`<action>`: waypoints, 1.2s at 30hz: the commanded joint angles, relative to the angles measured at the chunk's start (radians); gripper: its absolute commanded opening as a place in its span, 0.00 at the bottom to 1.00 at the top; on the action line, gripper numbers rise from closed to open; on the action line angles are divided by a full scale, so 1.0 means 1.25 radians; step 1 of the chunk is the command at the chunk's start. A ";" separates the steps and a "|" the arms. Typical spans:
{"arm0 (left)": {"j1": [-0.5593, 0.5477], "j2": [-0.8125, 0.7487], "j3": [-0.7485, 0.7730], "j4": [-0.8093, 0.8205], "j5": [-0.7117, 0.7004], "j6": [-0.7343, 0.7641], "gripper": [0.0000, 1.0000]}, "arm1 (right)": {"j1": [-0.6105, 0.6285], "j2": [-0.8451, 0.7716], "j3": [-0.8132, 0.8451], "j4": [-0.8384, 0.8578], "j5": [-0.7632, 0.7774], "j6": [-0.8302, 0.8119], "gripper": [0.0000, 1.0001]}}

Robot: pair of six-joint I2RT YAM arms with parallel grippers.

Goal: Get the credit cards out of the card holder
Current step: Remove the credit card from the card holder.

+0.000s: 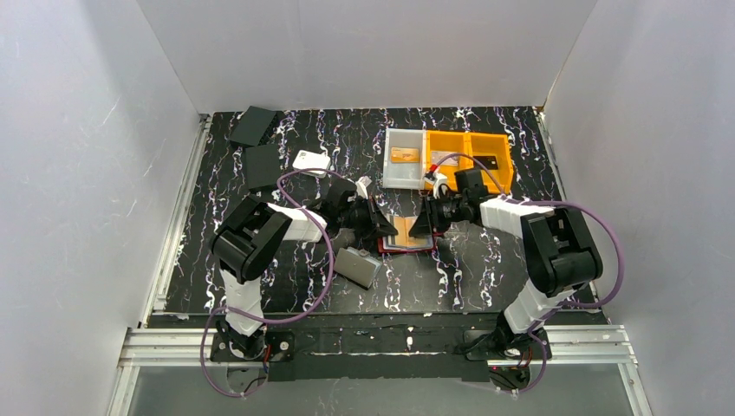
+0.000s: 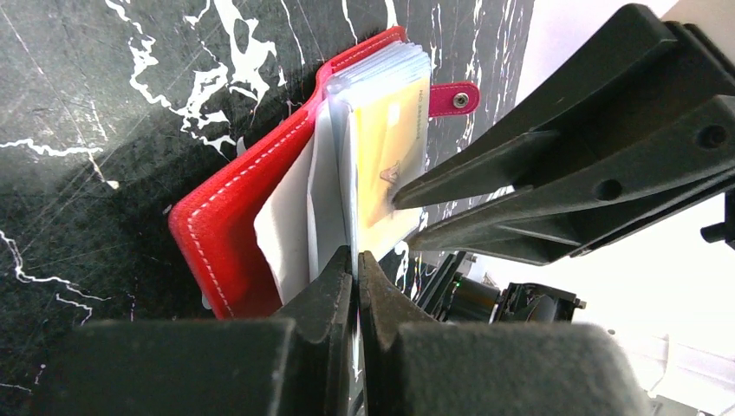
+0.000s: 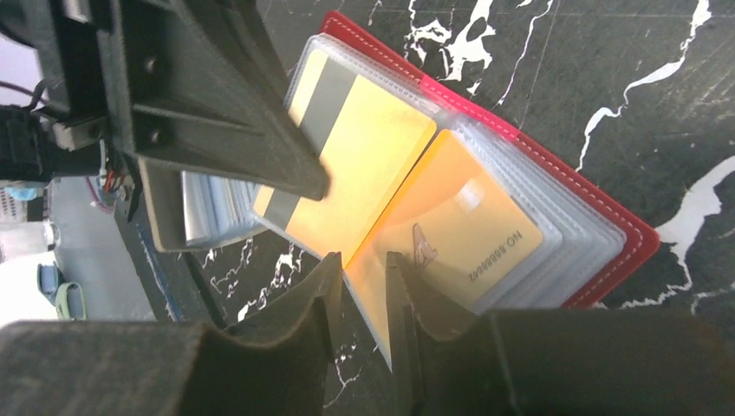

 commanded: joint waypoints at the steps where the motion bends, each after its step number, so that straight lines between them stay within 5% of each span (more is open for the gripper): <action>1: 0.002 -0.035 -0.017 0.035 0.008 0.028 0.00 | -0.046 -0.077 0.004 0.009 -0.115 -0.017 0.38; 10: -0.001 -0.138 -0.062 0.219 0.051 0.000 0.00 | -0.113 -0.166 -0.083 0.267 -0.309 0.181 0.52; 36: -0.010 -0.170 -0.070 0.491 0.093 -0.121 0.00 | -0.126 -0.201 -0.081 0.356 -0.340 0.335 0.46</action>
